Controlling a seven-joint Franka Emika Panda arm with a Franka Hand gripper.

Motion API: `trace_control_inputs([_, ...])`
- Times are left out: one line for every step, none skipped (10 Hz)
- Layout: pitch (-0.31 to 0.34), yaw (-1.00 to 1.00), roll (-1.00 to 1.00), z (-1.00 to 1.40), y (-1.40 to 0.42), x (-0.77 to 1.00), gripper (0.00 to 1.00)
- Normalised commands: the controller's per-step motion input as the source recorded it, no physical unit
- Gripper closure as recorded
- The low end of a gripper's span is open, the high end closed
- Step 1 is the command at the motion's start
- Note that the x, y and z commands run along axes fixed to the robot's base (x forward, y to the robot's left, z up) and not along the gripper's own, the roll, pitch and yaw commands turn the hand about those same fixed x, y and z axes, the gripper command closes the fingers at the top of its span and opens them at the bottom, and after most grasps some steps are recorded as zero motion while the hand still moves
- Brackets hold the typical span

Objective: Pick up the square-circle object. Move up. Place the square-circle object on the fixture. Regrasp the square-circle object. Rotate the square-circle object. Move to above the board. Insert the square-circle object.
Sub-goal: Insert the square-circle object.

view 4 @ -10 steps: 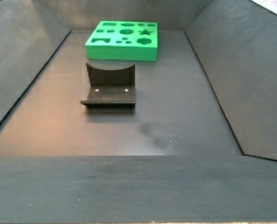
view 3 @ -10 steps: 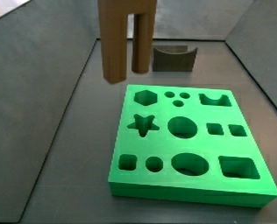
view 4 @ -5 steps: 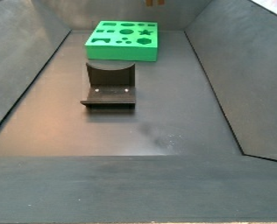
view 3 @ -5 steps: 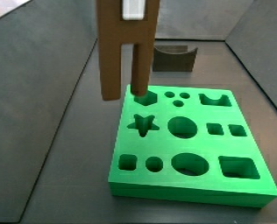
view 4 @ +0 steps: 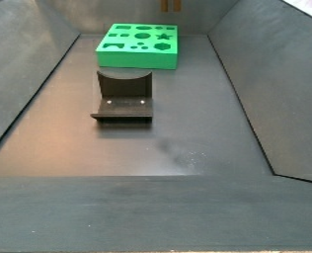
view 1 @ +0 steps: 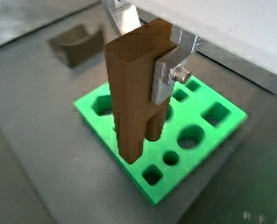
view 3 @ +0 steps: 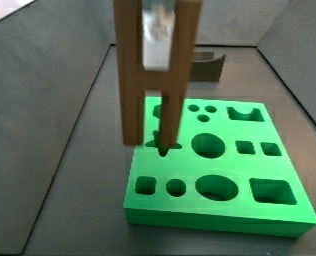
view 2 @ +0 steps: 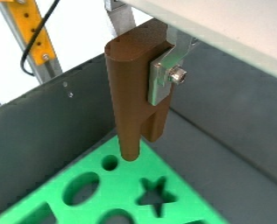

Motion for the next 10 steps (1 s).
trace_control_inputs([-0.009, -0.4, 0.02, -0.48, -0.58, 0.45, 1.0])
trace_control_inputs([0.0, -0.31, 0.04, -0.51, -0.61, 0.46, 1.0])
trace_control_inputs([0.0, -0.17, 0.02, -0.4, -0.34, 0.33, 1.0])
trace_control_inputs([0.0, -0.01, 0.08, -0.36, -0.27, 0.19, 1.0])
trace_control_inputs([0.0, 0.0, 0.12, -0.32, -0.2, 0.15, 1.0])
trace_control_inputs([0.0, 0.03, 0.07, -0.24, -0.03, 0.03, 1.0])
trace_control_inputs([-0.01, 0.0, 0.06, -0.11, 0.0, 0.0, 1.0])
trace_control_inputs([-0.009, 0.0, 0.05, -0.09, 0.1, -0.12, 1.0])
trace_control_inputs([-0.053, 0.03, 0.02, -0.15, 0.07, -0.11, 1.0])
trace_control_inputs([-0.1, 0.19, 0.0, -0.21, 0.07, -0.12, 1.0])
